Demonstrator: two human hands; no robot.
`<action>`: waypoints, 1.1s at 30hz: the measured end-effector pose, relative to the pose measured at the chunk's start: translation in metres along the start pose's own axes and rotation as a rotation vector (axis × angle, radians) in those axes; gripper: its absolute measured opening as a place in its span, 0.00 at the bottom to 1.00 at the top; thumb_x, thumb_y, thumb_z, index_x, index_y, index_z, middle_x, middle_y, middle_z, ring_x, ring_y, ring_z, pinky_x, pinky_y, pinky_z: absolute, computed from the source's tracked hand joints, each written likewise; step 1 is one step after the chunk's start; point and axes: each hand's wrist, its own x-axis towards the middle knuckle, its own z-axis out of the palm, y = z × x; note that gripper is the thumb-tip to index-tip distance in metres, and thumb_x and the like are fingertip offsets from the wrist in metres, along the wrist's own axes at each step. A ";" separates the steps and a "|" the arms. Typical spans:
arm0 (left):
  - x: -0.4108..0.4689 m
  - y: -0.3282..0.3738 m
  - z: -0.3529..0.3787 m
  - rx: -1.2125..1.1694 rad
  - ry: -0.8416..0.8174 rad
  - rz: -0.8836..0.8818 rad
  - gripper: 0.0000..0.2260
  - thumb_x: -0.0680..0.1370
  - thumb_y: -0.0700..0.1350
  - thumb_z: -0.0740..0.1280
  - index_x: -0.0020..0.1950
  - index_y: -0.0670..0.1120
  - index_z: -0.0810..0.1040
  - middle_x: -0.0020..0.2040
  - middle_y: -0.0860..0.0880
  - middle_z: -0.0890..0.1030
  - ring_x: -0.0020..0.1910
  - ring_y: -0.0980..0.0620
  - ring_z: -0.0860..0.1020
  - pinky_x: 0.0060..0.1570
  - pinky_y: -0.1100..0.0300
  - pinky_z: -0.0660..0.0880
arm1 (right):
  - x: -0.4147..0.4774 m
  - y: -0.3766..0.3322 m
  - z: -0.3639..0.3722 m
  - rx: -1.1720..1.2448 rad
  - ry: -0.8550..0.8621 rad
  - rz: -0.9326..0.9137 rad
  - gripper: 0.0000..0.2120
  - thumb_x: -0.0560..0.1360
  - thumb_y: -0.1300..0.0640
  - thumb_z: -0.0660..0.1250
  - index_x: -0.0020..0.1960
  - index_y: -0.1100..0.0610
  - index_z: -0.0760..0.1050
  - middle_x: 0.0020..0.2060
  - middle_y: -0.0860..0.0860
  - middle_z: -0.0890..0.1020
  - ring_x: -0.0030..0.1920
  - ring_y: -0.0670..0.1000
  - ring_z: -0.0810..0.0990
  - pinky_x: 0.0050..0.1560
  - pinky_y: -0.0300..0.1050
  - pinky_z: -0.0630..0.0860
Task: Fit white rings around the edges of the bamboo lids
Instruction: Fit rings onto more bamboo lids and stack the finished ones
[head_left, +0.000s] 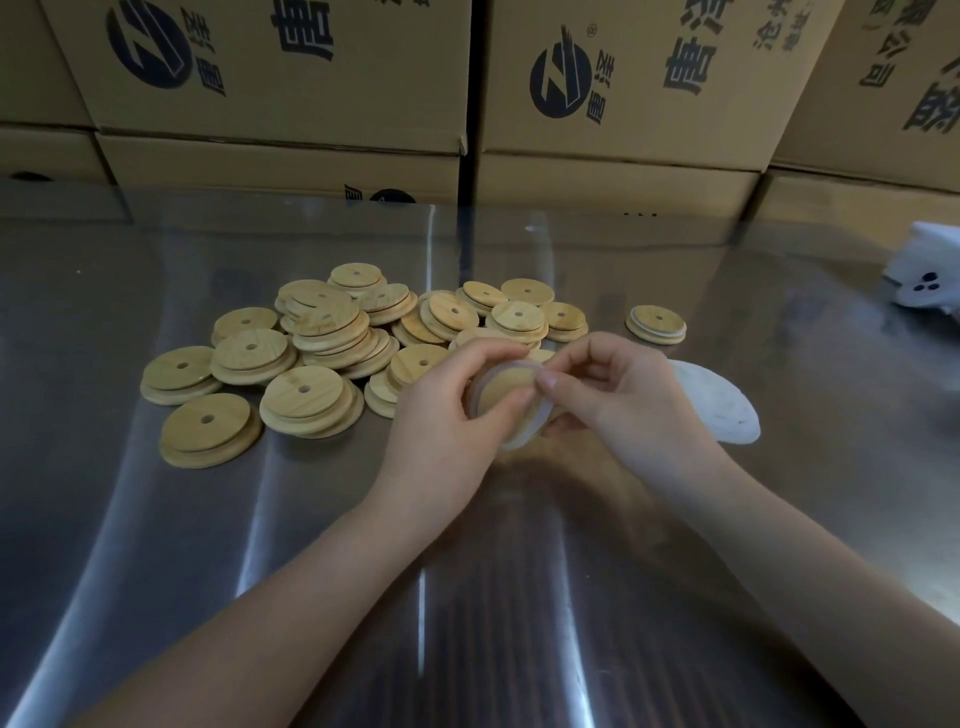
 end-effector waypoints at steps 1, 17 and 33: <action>0.000 0.000 0.001 0.032 -0.002 0.006 0.11 0.75 0.41 0.72 0.55 0.54 0.81 0.48 0.59 0.83 0.51 0.61 0.80 0.53 0.56 0.79 | -0.001 0.000 0.001 -0.047 -0.005 -0.031 0.08 0.75 0.66 0.70 0.39 0.57 0.77 0.35 0.56 0.83 0.35 0.51 0.83 0.38 0.48 0.82; 0.002 0.001 0.003 0.083 0.005 -0.044 0.11 0.75 0.41 0.73 0.51 0.57 0.83 0.46 0.61 0.84 0.48 0.64 0.80 0.52 0.61 0.77 | 0.004 -0.012 -0.015 -0.103 -0.147 0.226 0.06 0.76 0.64 0.69 0.40 0.60 0.79 0.36 0.55 0.80 0.37 0.49 0.79 0.35 0.41 0.80; 0.000 -0.001 0.006 -0.019 -0.049 -0.040 0.18 0.76 0.39 0.71 0.46 0.66 0.80 0.48 0.68 0.82 0.52 0.67 0.79 0.51 0.71 0.75 | 0.005 -0.021 -0.024 -0.175 -0.235 0.280 0.06 0.77 0.66 0.67 0.42 0.63 0.76 0.36 0.60 0.81 0.34 0.49 0.82 0.37 0.44 0.83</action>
